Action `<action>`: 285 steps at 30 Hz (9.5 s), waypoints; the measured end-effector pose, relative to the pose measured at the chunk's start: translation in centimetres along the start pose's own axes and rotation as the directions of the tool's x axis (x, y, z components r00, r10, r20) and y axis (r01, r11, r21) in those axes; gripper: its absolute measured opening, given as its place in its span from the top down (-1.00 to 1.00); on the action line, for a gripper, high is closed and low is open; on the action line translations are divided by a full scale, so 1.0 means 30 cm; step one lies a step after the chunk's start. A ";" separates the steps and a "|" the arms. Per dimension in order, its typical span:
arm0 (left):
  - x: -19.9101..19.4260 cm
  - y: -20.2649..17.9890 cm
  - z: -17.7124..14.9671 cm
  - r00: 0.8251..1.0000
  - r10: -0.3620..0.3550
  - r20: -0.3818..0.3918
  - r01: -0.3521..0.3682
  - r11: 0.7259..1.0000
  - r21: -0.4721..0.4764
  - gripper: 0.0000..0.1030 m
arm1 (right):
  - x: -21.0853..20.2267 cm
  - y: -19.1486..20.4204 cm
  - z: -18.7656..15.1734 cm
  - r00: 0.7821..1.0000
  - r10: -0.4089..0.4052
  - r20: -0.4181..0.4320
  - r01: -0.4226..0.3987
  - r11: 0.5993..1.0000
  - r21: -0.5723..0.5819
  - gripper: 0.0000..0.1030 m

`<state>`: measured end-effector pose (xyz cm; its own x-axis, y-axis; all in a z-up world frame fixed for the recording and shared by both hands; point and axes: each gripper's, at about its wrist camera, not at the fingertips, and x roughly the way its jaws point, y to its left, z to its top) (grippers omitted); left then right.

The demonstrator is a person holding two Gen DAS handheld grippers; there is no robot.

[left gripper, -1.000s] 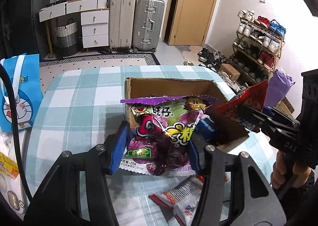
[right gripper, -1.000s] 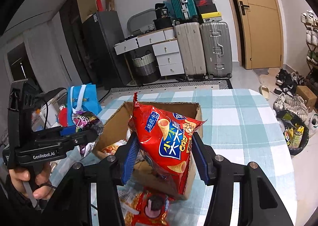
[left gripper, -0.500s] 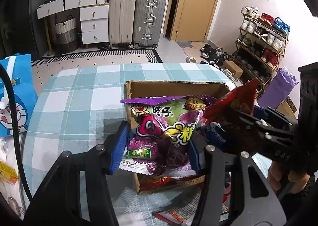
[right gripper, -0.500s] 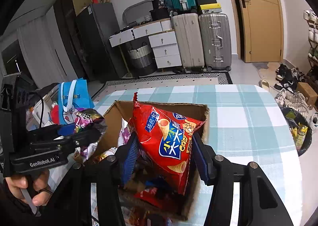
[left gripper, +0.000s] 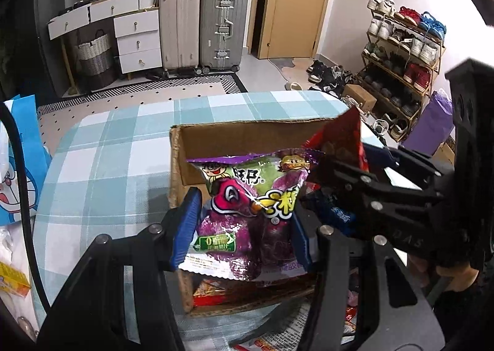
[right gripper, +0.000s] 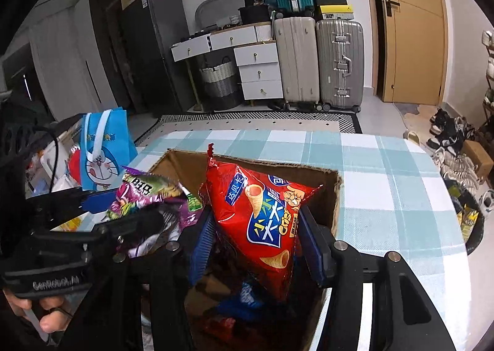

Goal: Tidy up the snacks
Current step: 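Open both tools to release the snacks into the box and withdraw, then grasp the white noodle snack bag with left tool while right tool grasps red Oreo pack, then carry the white snack bag and red Oreo pack over the box and lower them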

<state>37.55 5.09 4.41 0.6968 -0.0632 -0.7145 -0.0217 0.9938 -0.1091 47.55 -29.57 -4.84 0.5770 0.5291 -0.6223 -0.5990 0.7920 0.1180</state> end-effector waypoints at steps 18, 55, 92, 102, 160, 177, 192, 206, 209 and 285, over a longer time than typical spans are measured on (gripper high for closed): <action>0.004 -0.016 -0.027 1.000 -0.013 -0.026 0.014 1.000 0.016 -0.57 | -0.057 0.008 0.001 1.000 0.021 0.006 -0.021 0.997 -0.079 -0.19; -0.366 -0.037 -0.460 0.999 -0.026 -0.044 0.021 0.994 -0.103 -0.99 | -0.380 0.007 -0.382 0.993 -0.019 -0.113 0.018 1.000 -0.008 -0.99; -0.134 0.041 -0.581 0.976 0.027 -0.215 -0.054 0.991 -0.120 -0.99 | -0.145 -0.004 -0.471 0.966 0.012 -0.257 -0.003 0.999 0.038 -0.99; -0.170 0.075 -0.587 0.982 0.007 -0.189 -0.036 0.988 -0.151 -0.99 | -0.101 0.006 -0.462 0.965 -0.011 -0.263 0.022 0.999 0.038 -0.99; -0.012 -0.140 -0.500 0.968 -0.077 -0.241 0.051 0.992 -0.112 -0.76 | -0.305 -0.064 -0.539 0.989 0.041 -0.145 -0.032 0.997 0.064 0.12; -0.093 -0.172 -0.536 0.979 -0.105 -0.175 0.090 0.992 -0.092 -0.10 | -0.343 -0.044 -0.537 0.992 0.043 -0.122 -0.037 0.998 0.058 0.12; -0.292 -0.116 -0.509 0.997 -0.054 -0.060 0.049 0.994 -0.094 -0.10 | -0.449 0.023 -0.508 0.997 0.063 -0.052 -0.061 0.998 0.032 0.12; -0.470 -0.133 -0.421 0.998 -0.033 0.044 0.036 0.997 -0.071 -0.10 | -0.569 0.076 -0.400 0.996 0.074 0.055 -0.073 0.997 -0.016 0.12; -0.501 -0.138 -0.401 0.998 -0.036 0.060 0.040 0.997 -0.068 -0.10 | -0.580 0.081 -0.372 0.995 0.070 0.070 -0.069 0.997 -0.024 0.12; -0.029 -0.041 0.142 0.997 -0.008 0.080 0.011 0.999 -0.043 -0.11 | -0.109 0.051 -0.134 0.992 0.121 0.027 -0.114 0.975 -0.190 -0.06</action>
<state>40.01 4.32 8.10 0.7522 -0.0634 -0.6559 -0.0444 0.9882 -0.1464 42.50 -31.33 -5.75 0.5147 0.6291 -0.5825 -0.7553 0.6542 0.0392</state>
